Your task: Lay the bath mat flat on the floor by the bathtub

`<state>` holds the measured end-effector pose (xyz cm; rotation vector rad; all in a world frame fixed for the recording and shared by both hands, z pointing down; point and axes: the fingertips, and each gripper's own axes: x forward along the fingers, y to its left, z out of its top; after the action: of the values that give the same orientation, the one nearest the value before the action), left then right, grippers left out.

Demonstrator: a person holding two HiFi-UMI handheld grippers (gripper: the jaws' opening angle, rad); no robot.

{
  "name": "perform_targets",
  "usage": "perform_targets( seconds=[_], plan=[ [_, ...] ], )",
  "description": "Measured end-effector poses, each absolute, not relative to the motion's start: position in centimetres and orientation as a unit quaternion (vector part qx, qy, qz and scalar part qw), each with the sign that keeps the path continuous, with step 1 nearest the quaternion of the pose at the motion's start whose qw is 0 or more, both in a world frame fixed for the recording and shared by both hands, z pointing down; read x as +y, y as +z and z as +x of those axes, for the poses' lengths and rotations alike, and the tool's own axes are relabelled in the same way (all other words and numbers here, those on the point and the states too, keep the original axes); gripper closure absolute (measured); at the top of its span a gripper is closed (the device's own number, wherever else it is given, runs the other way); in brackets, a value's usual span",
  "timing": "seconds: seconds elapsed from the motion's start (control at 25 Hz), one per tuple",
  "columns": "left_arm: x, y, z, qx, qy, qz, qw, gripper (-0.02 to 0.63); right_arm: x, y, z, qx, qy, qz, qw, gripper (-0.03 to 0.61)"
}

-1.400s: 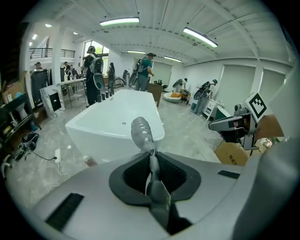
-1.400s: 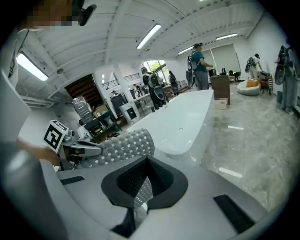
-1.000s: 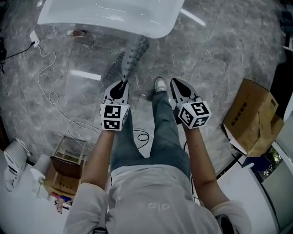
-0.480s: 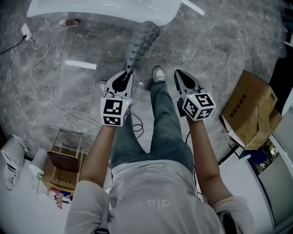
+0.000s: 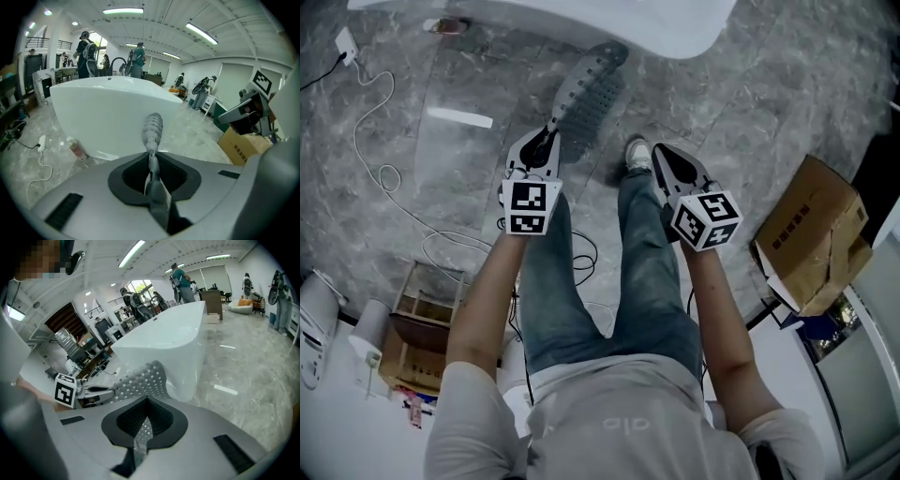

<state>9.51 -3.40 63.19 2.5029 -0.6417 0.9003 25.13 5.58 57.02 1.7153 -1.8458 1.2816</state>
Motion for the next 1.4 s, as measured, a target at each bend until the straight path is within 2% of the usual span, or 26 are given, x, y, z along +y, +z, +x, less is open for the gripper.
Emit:
perform_targets(
  seconds=[0.24, 0.52, 0.8, 1.04, 1.4],
  plan=[
    [-8.8, 69.4, 4.5, -0.263, 0.332, 0.887, 0.185, 0.555, 2.8, 61.0, 20.2, -0.659, 0.451, 0.576, 0.174, 0.561],
    [-15.2, 76.1, -3.1, -0.319, 0.342, 0.861, 0.2, 0.555, 0.5, 65.9, 15.5, -0.654, 0.461, 0.569, 0.188, 0.561],
    [-22.0, 82.0, -10.3, -0.34, 0.373, 0.846, 0.173, 0.552, 1.2, 70.6, 11.6, -0.625, 0.491, 0.576, 0.192, 0.561],
    [-27.4, 88.1, -15.5, -0.361, 0.4, 0.823, 0.18, 0.545, 1.7, 73.9, 9.1, -0.606, 0.507, 0.584, 0.186, 0.561],
    [-29.0, 95.6, -20.9, -0.399, 0.476, 0.763, 0.176, 0.474, 1.7, 78.1, 8.8, -0.593, 0.522, 0.589, 0.17, 0.561]
  ],
)
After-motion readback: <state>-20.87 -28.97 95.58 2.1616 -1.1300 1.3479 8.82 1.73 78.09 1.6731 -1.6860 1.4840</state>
